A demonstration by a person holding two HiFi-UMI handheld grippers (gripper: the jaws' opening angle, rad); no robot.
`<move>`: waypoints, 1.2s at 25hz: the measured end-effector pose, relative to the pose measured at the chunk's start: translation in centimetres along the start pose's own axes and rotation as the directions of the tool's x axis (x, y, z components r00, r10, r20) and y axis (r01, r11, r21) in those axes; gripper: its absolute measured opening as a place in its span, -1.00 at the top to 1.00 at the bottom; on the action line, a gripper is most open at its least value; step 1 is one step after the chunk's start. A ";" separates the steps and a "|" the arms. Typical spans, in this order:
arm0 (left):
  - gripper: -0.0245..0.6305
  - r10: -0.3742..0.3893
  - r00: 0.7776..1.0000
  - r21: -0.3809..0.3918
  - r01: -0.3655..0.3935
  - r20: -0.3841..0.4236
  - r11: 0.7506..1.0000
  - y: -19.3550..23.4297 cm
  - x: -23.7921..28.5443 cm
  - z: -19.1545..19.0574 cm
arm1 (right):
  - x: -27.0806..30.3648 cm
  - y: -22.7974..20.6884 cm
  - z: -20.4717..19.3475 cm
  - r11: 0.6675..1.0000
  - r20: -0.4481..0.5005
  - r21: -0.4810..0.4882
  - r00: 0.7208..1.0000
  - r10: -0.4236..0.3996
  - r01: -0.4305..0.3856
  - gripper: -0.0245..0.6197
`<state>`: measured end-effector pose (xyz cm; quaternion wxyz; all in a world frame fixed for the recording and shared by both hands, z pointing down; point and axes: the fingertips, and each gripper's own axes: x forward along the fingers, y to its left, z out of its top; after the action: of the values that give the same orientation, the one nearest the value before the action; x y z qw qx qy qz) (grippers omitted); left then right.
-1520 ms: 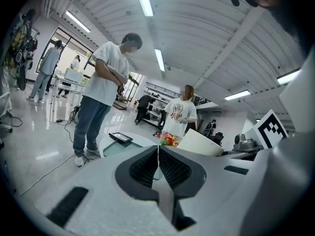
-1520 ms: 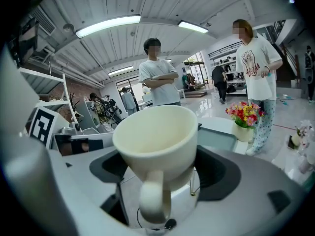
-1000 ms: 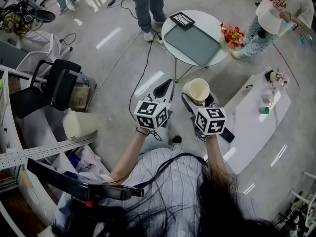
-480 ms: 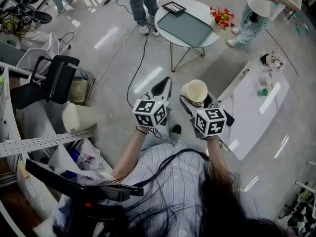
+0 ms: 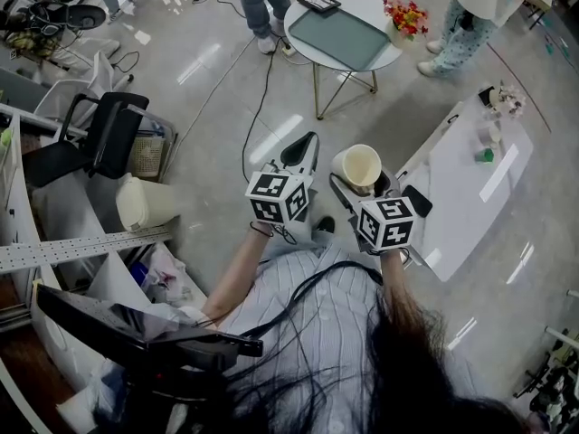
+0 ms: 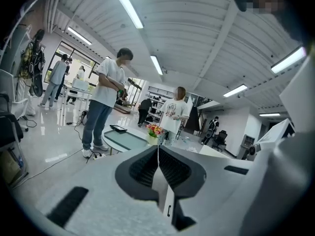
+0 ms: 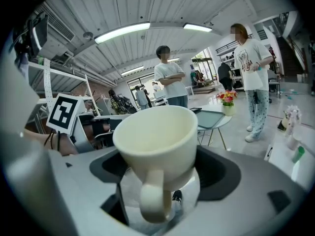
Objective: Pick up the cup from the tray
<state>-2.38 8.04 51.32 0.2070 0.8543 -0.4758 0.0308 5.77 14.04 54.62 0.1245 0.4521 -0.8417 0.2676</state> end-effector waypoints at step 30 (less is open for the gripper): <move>0.88 0.005 1.000 -0.007 -0.005 -0.007 1.000 -0.5 -0.7 -0.9 | 0.1 1.1 -0.3 0.999 -0.011 -0.032 0.999 0.037 -0.038 -0.32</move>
<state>-2.18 9.15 51.84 0.2115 0.8523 -0.4774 0.0327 4.79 14.65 54.50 0.1314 0.4327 -0.8536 0.2586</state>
